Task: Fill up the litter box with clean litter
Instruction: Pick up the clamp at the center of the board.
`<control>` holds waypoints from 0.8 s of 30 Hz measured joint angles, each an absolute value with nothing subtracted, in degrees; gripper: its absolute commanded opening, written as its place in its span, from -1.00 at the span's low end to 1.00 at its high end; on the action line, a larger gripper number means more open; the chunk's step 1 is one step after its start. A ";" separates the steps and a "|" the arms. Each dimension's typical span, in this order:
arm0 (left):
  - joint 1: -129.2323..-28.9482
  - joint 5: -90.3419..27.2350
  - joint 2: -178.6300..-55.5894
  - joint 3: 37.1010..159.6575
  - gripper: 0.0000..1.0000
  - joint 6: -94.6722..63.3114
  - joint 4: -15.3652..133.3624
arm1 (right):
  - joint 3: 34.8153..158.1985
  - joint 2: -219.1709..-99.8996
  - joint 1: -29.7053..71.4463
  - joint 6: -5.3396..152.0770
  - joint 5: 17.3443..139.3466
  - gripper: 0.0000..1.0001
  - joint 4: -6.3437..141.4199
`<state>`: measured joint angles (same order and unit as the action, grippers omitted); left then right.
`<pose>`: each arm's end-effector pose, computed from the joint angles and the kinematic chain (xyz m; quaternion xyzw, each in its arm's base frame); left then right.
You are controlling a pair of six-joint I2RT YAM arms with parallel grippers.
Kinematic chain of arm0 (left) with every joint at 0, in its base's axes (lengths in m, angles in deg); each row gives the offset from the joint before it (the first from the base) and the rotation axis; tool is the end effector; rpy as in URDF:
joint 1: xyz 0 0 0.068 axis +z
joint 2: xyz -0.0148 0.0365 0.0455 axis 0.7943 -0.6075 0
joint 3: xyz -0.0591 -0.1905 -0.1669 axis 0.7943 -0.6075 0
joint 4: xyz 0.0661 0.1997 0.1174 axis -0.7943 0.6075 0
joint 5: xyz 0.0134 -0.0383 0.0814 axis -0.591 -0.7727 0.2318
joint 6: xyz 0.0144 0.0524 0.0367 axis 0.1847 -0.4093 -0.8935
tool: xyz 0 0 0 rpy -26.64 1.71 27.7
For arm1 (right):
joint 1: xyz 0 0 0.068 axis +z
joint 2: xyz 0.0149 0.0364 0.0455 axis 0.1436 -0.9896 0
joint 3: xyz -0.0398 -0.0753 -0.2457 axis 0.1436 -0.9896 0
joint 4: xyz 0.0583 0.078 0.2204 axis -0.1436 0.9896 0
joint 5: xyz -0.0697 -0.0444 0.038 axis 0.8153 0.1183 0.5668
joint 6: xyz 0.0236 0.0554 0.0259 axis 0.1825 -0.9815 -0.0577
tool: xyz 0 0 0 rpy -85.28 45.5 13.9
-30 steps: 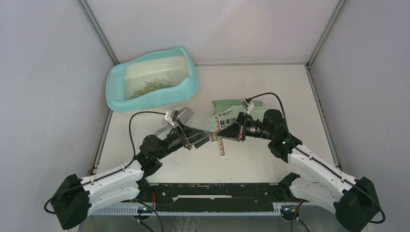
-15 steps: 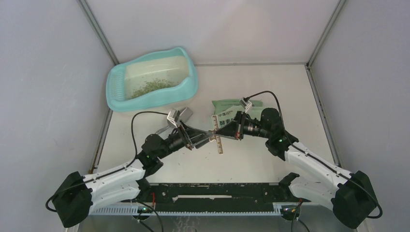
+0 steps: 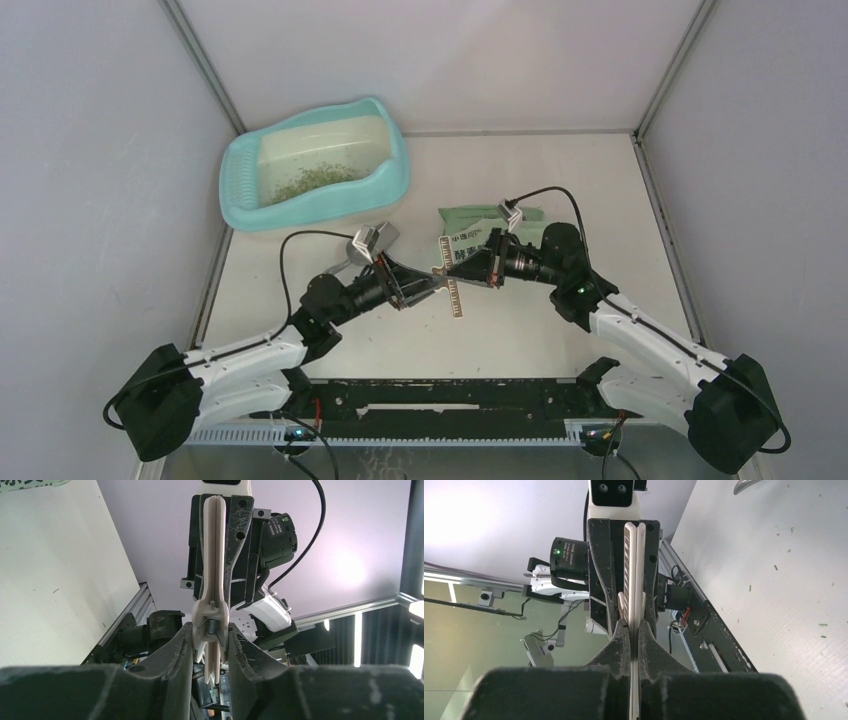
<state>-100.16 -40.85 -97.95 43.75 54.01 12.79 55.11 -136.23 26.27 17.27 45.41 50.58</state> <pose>0.1326 -0.1681 0.2501 -0.0733 0.6443 -0.7234 0.2371 0.1680 0.1562 0.2775 -0.0499 0.7382 0.6378 0.2139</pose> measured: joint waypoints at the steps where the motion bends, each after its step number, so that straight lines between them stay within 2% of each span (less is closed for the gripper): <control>1: -100.10 -40.96 -98.26 43.75 -0.49 54.26 12.31 | 55.13 -136.21 26.27 17.31 45.43 -1.00 50.60; 4: -100.03 -41.12 -98.72 43.53 -0.53 54.87 11.50 | 55.11 -135.91 26.29 17.81 45.50 -1.00 51.09; 9: -99.92 -41.66 -98.76 42.37 -0.07 55.39 9.88 | 55.11 -135.23 26.44 18.67 45.87 -1.00 52.77; 13: -99.59 -41.66 -98.74 42.22 0.00 55.94 8.96 | 55.11 -135.03 26.38 19.28 46.15 -1.00 53.56; 17: -99.48 -41.66 -98.65 42.15 -0.10 55.96 8.92 | 55.11 -135.01 26.38 19.43 46.33 -1.00 53.73; 22: -99.42 -41.71 -98.65 42.07 -0.43 55.98 9.29 | 55.11 -134.70 26.38 19.39 46.31 -1.00 53.38; 24: -99.42 -41.75 -98.65 42.02 -0.65 55.96 9.36 | 55.11 -134.53 26.38 19.41 46.33 -1.00 53.40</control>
<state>-99.42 -41.75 -98.65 42.02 55.96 9.36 55.11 -134.53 26.38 19.41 46.33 53.40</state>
